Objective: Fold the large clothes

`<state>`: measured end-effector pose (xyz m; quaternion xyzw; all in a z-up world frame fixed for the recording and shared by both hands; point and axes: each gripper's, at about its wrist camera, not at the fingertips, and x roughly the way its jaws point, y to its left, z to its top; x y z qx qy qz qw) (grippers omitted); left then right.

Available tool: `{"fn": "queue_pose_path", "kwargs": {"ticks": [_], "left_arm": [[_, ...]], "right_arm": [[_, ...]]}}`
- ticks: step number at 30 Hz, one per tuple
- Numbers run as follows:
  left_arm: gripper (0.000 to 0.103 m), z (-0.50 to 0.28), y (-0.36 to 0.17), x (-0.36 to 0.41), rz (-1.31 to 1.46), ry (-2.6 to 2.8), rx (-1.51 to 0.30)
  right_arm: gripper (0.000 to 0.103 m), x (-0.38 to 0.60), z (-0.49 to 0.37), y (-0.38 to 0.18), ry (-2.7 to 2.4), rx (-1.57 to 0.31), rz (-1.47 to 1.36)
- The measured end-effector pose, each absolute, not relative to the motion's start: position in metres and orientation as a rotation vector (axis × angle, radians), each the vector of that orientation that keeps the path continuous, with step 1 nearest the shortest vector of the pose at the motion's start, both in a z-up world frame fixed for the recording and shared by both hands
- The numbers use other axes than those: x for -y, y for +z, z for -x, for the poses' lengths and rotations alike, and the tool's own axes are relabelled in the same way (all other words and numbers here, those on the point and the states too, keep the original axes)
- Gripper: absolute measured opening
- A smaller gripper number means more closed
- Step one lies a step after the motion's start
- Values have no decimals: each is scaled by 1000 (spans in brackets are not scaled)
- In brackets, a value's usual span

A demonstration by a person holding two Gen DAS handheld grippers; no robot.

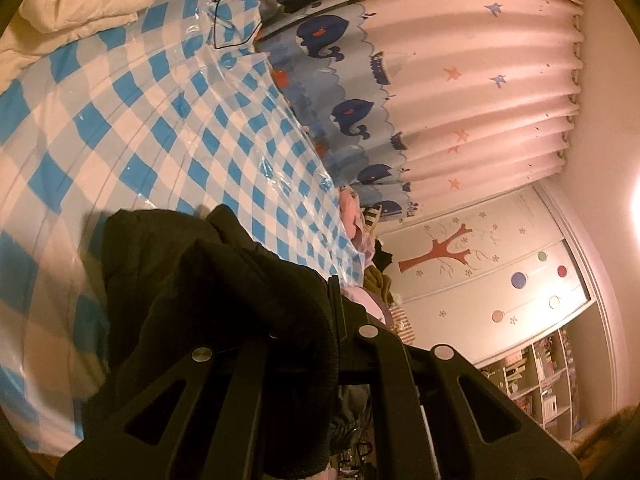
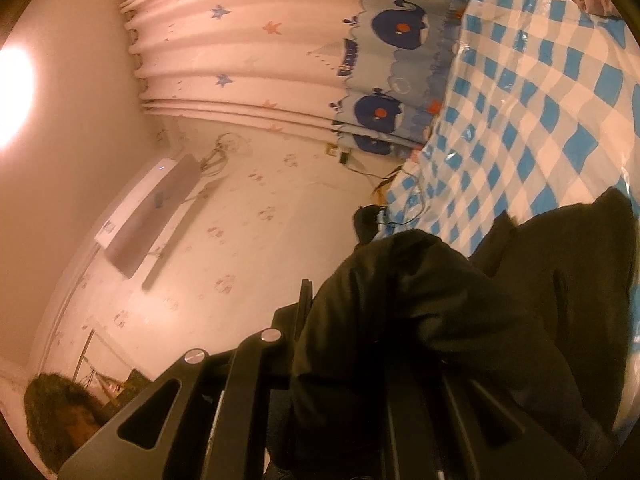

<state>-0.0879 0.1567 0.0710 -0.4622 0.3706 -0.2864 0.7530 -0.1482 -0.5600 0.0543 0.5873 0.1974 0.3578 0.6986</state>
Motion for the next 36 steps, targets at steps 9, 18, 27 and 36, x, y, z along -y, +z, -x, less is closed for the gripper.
{"fn": "queue_pose_path", "kwargs": {"ticks": [9, 18, 27, 36], "left_arm": [[4, 29, 32, -145, 1041, -541, -874], [5, -17, -20, -136, 1049, -431, -939], [10, -40, -70, -124, 1003, -318, -1026], [85, -43, -55, -139, 1192, -366, -986]], "right_arm": [[10, 567, 90, 2, 641, -565, -1366], [10, 570, 52, -53, 508, -689, -1388], [14, 569, 38, -83, 436, -781, -1375], [78, 571, 44, -61, 464, -732, -1387]]}}
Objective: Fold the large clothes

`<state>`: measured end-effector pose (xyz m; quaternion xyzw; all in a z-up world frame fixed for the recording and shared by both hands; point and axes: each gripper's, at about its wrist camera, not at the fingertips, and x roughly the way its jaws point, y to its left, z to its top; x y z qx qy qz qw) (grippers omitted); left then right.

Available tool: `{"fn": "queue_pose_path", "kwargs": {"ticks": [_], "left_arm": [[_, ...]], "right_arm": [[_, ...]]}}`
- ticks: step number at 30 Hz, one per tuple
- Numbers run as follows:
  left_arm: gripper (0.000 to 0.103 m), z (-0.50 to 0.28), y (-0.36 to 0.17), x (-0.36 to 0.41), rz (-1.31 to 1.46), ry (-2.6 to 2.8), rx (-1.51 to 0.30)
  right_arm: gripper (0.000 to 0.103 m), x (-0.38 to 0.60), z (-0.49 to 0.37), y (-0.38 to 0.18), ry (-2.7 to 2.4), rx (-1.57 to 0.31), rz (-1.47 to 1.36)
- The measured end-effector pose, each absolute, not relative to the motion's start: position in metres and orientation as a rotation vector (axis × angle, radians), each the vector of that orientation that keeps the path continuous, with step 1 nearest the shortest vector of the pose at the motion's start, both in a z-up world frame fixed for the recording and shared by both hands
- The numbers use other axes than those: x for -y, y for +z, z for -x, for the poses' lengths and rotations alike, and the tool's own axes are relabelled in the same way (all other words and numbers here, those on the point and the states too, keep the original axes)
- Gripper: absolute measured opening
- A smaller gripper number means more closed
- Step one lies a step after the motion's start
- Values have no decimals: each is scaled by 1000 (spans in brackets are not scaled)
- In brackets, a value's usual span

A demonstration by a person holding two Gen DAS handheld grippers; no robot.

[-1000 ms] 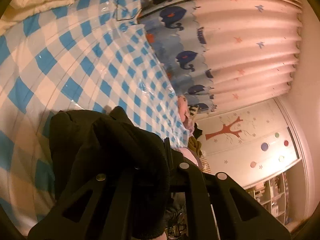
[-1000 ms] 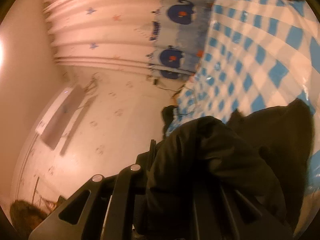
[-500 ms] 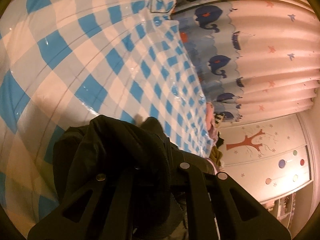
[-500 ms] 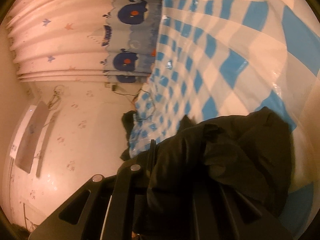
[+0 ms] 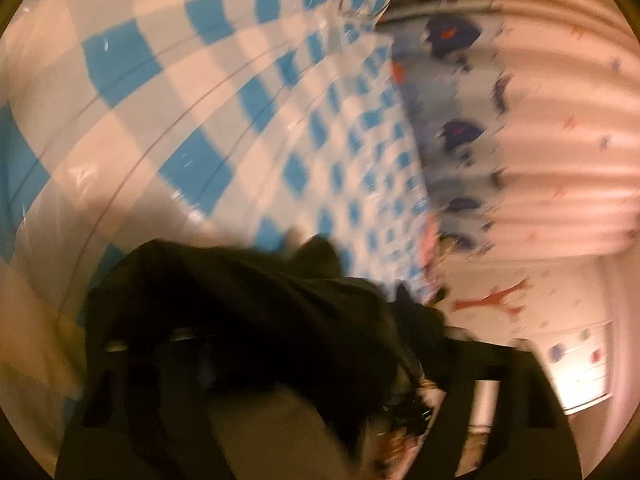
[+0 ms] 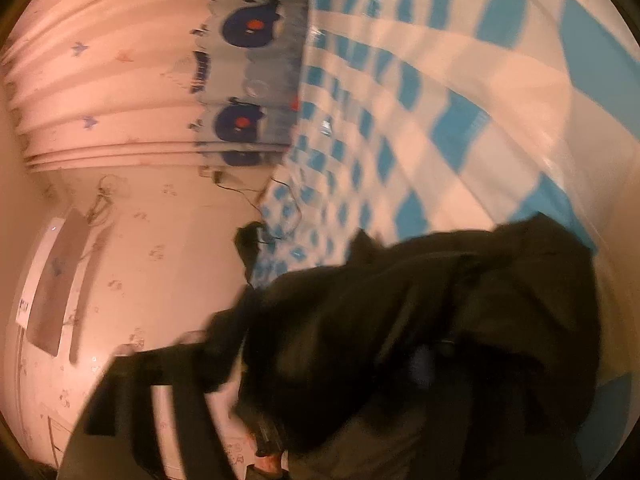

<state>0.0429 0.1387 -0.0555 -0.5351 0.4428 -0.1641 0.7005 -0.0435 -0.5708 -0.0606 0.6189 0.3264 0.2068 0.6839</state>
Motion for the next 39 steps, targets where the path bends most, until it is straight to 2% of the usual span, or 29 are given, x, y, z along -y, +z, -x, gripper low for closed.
{"fn": "queue_pose_path", "kwargs": {"ticks": [1, 5, 8, 12, 16, 20, 23, 25, 27, 31, 33, 37, 39], "left_arm": [[90, -42, -50, -143, 1237, -373, -958], [91, -39, -13, -149, 1246, -387, -859], [91, -32, 26, -119, 1028, -462, -832], [91, -33, 48, -43, 689, -572, -873], [91, -43, 31, 21, 415, -537, -936], [91, -65, -35, 51, 269, -412, -1100], [92, -68, -64, 40, 329, -398, -1100], [92, -68, -68, 35, 336, -390, -1119], [92, -62, -58, 35, 327, -372, -1138], [92, -52, -12, 20, 277, -346, -996], [92, -60, -12, 10, 303, -308, -991], [92, -71, -59, -11, 367, -253, -1072], [92, -69, -74, -17, 413, -273, -1049]], "right_arm": [[85, 569, 43, -54, 467, -725, -1377], [86, 559, 46, -22, 477, -706, -1267], [86, 540, 48, 16, 473, -679, -1076], [86, 483, 25, 51, 387, -781, -652], [86, 433, -8, 36, 276, -871, -360], [86, 408, -39, -21, 199, -996, -251], [87, 409, -49, -54, 208, -1046, -306], [86, 406, -54, -55, 206, -1068, -274], [86, 408, -49, -47, 220, -1065, -272], [87, 429, -40, -9, 192, -928, -295], [88, 442, -46, -4, 135, -918, -306], [88, 459, -59, -37, 56, -993, -321], [88, 470, -61, -67, 83, -1045, -430]]}}
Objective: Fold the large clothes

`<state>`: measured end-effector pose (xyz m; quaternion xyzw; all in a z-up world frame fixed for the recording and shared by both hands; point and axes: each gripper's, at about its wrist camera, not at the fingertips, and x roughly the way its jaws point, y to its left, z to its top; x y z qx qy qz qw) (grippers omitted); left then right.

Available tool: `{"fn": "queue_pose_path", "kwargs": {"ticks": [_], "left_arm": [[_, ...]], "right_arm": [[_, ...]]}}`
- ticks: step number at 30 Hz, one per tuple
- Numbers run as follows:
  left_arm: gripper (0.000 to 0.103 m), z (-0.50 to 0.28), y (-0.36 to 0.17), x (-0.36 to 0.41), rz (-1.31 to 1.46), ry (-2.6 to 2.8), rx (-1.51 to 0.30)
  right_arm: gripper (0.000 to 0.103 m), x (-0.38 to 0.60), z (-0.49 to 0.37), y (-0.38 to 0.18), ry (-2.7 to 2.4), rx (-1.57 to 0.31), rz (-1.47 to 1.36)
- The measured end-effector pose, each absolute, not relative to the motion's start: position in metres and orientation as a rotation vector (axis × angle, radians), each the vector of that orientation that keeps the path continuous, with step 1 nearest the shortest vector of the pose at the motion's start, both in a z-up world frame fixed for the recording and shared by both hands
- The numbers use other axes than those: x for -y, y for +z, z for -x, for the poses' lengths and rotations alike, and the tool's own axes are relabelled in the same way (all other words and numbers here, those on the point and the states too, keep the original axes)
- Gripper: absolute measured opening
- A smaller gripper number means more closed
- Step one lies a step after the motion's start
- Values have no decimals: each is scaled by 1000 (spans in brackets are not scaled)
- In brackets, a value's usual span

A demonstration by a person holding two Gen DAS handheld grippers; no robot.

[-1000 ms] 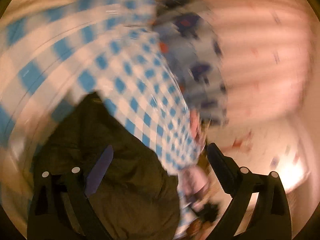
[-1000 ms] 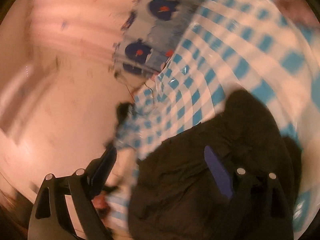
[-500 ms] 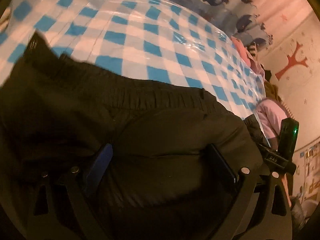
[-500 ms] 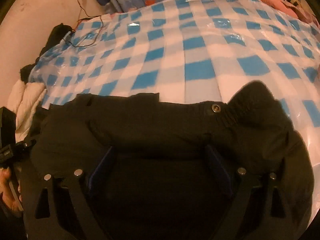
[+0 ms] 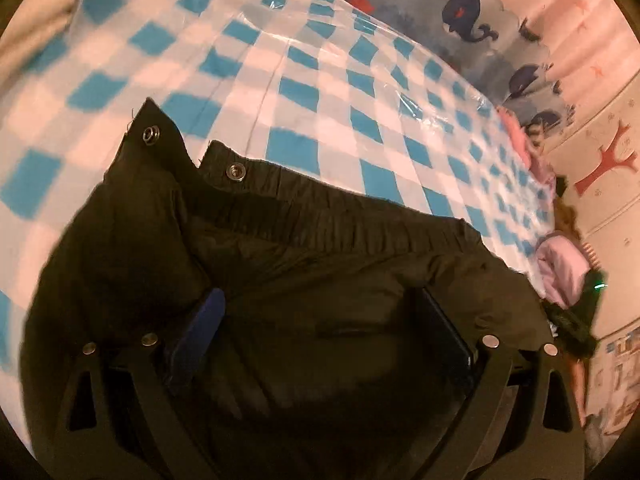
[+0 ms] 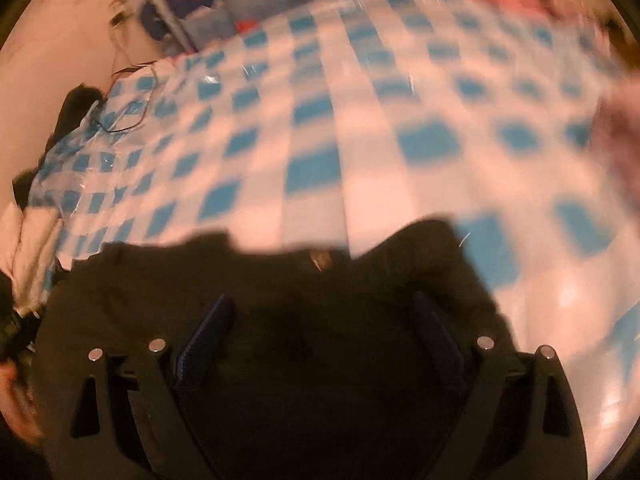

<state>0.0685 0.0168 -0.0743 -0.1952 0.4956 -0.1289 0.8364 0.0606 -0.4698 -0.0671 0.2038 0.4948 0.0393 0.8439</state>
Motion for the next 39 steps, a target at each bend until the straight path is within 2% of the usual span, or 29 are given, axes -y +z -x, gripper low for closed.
{"fn": "queue_pose_path", "kwargs": {"ticks": [5, 9, 14, 18, 20, 24, 29, 36, 39], "left_arm": [[92, -69, -84, -13, 398, -272, -1055], [92, -58, -65, -28, 458, -267, -1076], [92, 16, -13, -78, 526, -285, -995], [92, 88, -7, -126, 649, -256, -1002], [92, 122, -14, -148, 748, -229, -1004], [92, 178, -43, -176, 947, -189, -1003], [92, 204, -67, -175, 1130, -179, -1001], [92, 203, -68, -140, 1191, -262, -1026], [92, 205, -78, -124, 1197, -278, -1063]], "right_arm": [[89, 469, -63, -82, 101, -1059, -448], [89, 476, -47, -57, 112, -1016, -461], [89, 438, 19, 14, 329, -881, -362], [93, 377, 84, 51, 533, -810, -210], [93, 342, 114, 56, 647, -839, -168], [93, 296, 152, 44, 922, -936, -400], [93, 245, 181, 15, 974, -995, -560], [93, 190, 175, -26, 817, -1096, -656], [93, 201, 163, -30, 763, -1035, -813]]}}
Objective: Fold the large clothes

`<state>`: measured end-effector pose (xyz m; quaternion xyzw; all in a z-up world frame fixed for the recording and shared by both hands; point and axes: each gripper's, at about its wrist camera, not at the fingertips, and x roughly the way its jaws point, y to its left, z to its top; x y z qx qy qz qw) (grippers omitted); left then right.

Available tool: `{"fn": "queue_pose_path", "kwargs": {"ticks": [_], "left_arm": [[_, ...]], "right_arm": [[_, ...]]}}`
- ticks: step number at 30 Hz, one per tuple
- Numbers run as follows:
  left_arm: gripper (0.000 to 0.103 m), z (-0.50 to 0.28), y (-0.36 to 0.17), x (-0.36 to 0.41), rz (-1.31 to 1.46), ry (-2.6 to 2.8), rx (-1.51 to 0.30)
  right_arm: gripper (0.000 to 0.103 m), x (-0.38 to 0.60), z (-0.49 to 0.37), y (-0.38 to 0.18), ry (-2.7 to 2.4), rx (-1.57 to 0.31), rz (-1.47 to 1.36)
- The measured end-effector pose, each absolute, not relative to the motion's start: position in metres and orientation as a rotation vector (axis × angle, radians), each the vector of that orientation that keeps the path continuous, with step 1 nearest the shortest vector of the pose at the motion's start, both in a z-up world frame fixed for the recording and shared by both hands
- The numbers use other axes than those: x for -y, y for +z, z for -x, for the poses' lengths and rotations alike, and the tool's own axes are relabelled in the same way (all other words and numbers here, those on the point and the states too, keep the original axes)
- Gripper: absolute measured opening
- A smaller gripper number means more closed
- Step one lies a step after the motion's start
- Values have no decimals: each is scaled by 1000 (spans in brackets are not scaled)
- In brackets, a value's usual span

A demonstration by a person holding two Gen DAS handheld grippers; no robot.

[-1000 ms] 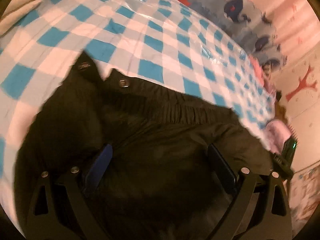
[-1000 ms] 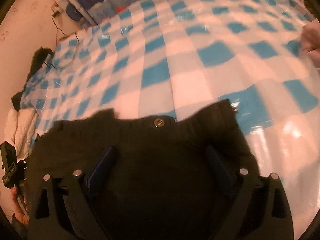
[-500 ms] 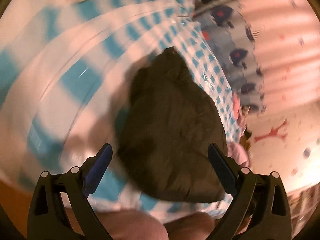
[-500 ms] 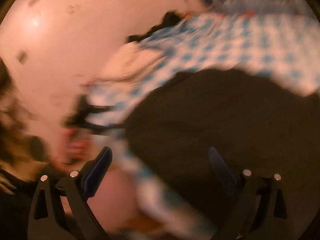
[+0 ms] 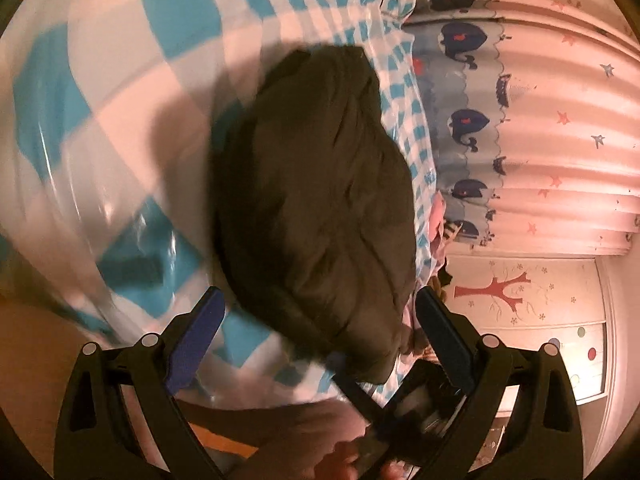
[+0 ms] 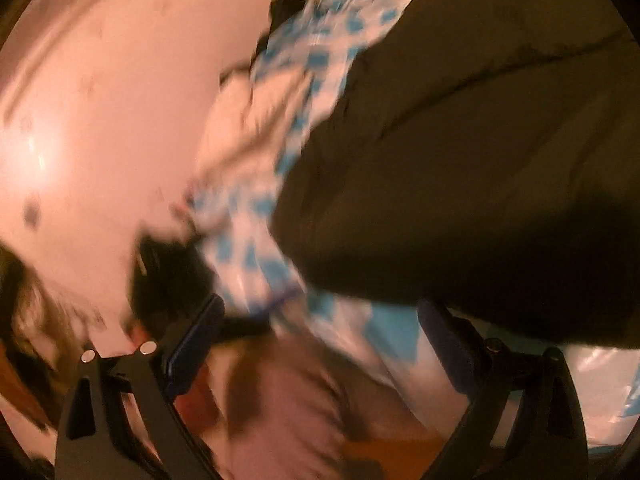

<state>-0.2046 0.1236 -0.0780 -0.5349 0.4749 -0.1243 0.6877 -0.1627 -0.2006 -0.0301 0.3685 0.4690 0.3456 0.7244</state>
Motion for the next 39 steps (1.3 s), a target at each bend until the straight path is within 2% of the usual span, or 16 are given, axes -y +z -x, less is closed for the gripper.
{"fn": "queue_pose_path", "kwargs": {"ticks": [4, 15, 18, 23, 24, 25, 26, 27, 28, 29, 32, 34, 36, 39], "left_arm": [[92, 196, -89, -104, 1221, -307, -1071], [92, 148, -121, -102, 1340, -210, -965], [92, 134, -126, -103, 1361, -191, -969], [91, 136, -111, -96, 1328, -256, -899], [88, 136, -107, -94, 1316, -274, -878], [72, 136, -104, -93, 1300, -278, -873], [61, 135, -104, -91, 1282, -292, -869], [55, 134, -102, -90, 1269, -306, -863], [40, 133, -100, -90, 1252, -314, -861], [36, 131, -97, -89, 1229, -326, -862], [29, 128, -93, -83, 1136, -356, -873], [29, 127, -95, -85, 1117, -362, -871], [31, 125, -103, -91, 1132, -363, -883], [51, 124, -112, -98, 1147, -353, -895]], "right_arm": [[93, 213, 156, -6, 753, -917, -879], [93, 220, 157, -5, 759, -942, -863], [93, 225, 168, 12, 785, -931, -766], [95, 243, 174, 61, 635, -755, -453], [96, 246, 166, 64, 530, -747, -369], [96, 246, 155, 61, 426, -750, -279], [96, 247, 147, 54, 371, -762, -226], [96, 246, 134, 36, 307, -814, -170], [96, 244, 124, 16, 276, -880, -142], [96, 241, 116, -12, 271, -951, -119], [96, 229, 124, -41, 281, -970, -40], [96, 231, 124, -34, 309, -998, -70], [96, 244, 124, -12, 306, -929, -124], [96, 256, 105, 17, 215, -828, -80]]}}
